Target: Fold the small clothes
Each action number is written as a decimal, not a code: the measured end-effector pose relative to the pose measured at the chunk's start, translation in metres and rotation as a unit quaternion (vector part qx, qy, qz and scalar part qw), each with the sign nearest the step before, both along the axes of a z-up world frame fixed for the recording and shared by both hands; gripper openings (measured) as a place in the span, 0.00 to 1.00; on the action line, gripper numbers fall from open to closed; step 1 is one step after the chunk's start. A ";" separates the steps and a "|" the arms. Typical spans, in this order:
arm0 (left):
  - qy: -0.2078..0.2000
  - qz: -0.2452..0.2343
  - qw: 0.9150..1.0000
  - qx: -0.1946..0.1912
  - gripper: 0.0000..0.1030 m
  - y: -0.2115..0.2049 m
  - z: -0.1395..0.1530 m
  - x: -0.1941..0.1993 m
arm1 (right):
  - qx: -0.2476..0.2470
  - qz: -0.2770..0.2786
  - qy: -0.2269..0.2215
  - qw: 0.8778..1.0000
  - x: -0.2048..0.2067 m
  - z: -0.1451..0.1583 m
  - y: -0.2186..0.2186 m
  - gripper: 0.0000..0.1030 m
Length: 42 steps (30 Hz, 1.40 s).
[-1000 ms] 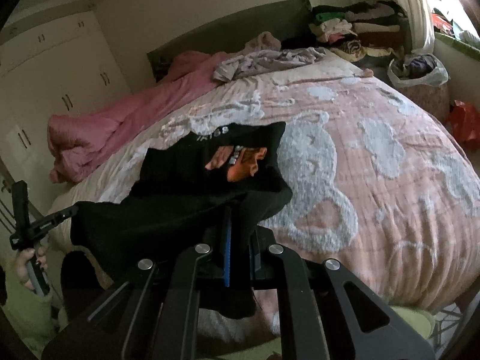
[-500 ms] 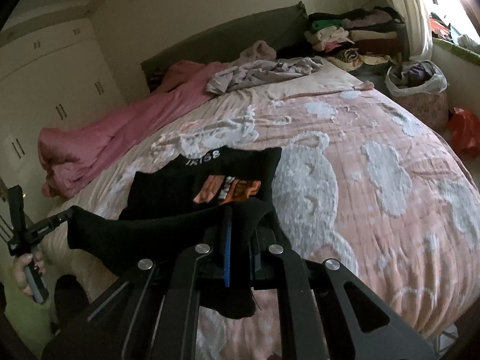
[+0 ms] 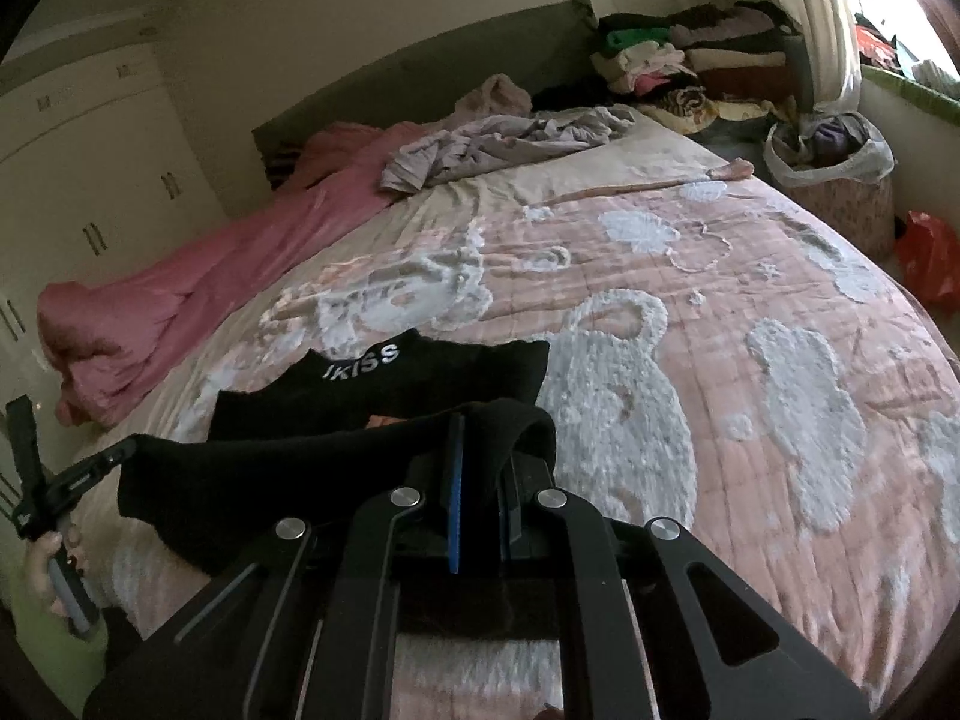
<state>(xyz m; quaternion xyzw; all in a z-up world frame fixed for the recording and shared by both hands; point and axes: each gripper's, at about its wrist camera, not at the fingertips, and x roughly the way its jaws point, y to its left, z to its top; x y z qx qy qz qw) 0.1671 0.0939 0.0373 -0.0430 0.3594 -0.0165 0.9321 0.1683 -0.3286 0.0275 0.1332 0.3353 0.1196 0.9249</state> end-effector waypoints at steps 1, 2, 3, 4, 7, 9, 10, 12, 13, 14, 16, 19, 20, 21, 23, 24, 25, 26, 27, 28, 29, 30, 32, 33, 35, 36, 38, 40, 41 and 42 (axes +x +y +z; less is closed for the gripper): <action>0.001 0.002 1.000 -0.001 0.05 0.001 -0.002 0.006 | -0.001 -0.002 0.003 1.000 0.007 -0.002 0.001 0.07; 0.003 0.004 1.000 -0.001 0.05 0.001 -0.003 0.010 | -0.002 -0.004 0.006 1.000 0.013 -0.004 0.001 0.07; 0.007 0.006 1.000 -0.002 0.05 0.002 -0.006 0.017 | -0.001 -0.004 0.011 1.000 0.021 -0.007 0.002 0.07; 0.012 0.008 1.000 -0.004 0.05 0.003 -0.009 0.024 | -0.002 -0.006 0.015 1.000 0.026 -0.009 0.002 0.07; 0.021 0.014 1.000 -0.005 0.05 0.005 -0.018 0.040 | -0.005 -0.011 0.026 1.000 0.043 -0.017 0.005 0.07; 0.029 0.019 0.999 -0.004 0.05 0.007 -0.025 0.051 | -0.004 -0.012 0.034 0.999 0.055 -0.021 0.008 0.07; 0.034 0.022 0.999 -0.004 0.05 0.007 -0.030 0.057 | -0.005 -0.013 0.038 0.999 0.060 -0.024 0.009 0.07; 0.041 0.034 0.999 0.002 0.05 0.009 -0.039 0.065 | -0.007 -0.015 0.046 0.999 0.070 -0.030 0.011 0.07; 0.044 0.042 0.998 0.009 0.05 0.011 -0.043 0.068 | -0.007 -0.015 0.053 0.998 0.076 -0.034 0.012 0.07; 0.048 0.051 0.998 0.007 0.05 0.015 -0.048 0.072 | -0.009 -0.017 0.059 0.998 0.081 -0.039 0.013 0.07; 0.055 0.057 0.997 -0.015 0.06 0.024 -0.053 0.076 | -0.011 -0.017 0.075 0.997 0.090 -0.050 0.016 0.08; 0.045 0.076 0.996 -0.014 0.21 0.033 -0.053 0.075 | -0.003 -0.022 0.094 0.995 0.099 -0.064 0.016 0.11; 0.035 0.083 0.996 -0.020 0.30 0.039 -0.050 0.071 | -0.003 -0.022 0.098 0.995 0.101 -0.066 0.016 0.13; 0.028 0.085 0.996 -0.025 0.31 0.041 -0.046 0.067 | 0.006 -0.020 0.102 0.995 0.102 -0.069 0.015 0.22; 0.014 0.087 0.996 -0.025 0.31 0.043 -0.039 0.059 | 0.034 -0.013 0.098 0.995 0.101 -0.069 0.013 0.34; 0.006 0.084 0.996 -0.021 0.32 0.043 -0.034 0.050 | 0.039 -0.011 0.097 0.995 0.100 -0.068 0.012 0.41; 0.001 0.079 0.997 -0.022 0.32 0.043 -0.031 0.045 | 0.042 -0.005 0.092 0.995 0.098 -0.067 0.013 0.45; -0.002 0.073 0.997 -0.024 0.32 0.042 -0.028 0.039 | 0.041 -0.002 0.089 0.995 0.097 -0.065 0.015 0.46; -0.004 0.067 0.997 -0.024 0.32 0.040 -0.026 0.036 | 0.038 0.000 0.085 0.996 0.095 -0.063 0.015 0.50; -0.008 0.060 0.998 -0.021 0.32 0.037 -0.023 0.029 | 0.038 0.002 0.082 0.996 0.093 -0.061 0.016 0.57; -0.011 0.054 0.998 -0.019 0.32 0.034 -0.021 0.023 | 0.040 0.002 0.082 0.996 0.091 -0.059 0.015 0.60; -0.013 0.048 0.999 -0.017 0.32 0.030 -0.019 0.018 | 0.040 -0.001 0.079 0.996 0.087 -0.057 0.015 0.69; -0.015 0.028 0.999 -0.014 0.32 0.021 -0.017 0.005 | 0.017 -0.025 0.063 0.998 0.082 -0.050 0.012 0.85; -0.011 0.019 1.000 -0.011 0.32 0.017 -0.018 0.002 | 0.003 -0.037 0.053 0.998 0.078 -0.046 0.009 0.86; -0.003 0.000 1.000 0.002 0.32 0.006 -0.022 -0.006 | -0.016 -0.050 0.038 0.998 0.067 -0.034 0.001 0.86; 0.003 -0.012 1.000 0.010 0.32 0.000 -0.026 -0.011 | -0.020 -0.048 0.031 0.998 0.062 -0.031 0.000 0.86; 0.014 -0.031 0.999 0.018 0.32 -0.011 -0.032 -0.019 | -0.037 -0.033 0.008 0.999 0.042 -0.017 0.003 0.86; 0.026 -0.057 0.998 0.029 0.32 -0.024 -0.041 -0.026 | -0.054 -0.013 -0.012 0.998 0.023 -0.008 0.010 0.85; 0.029 -0.064 0.997 0.036 0.31 -0.030 -0.044 -0.029 | -0.060 -0.004 -0.016 0.998 0.016 -0.006 0.014 0.85; 0.032 -0.073 0.996 0.039 0.31 -0.036 -0.047 -0.031 | -0.069 0.010 -0.017 0.997 0.007 -0.005 0.021 0.80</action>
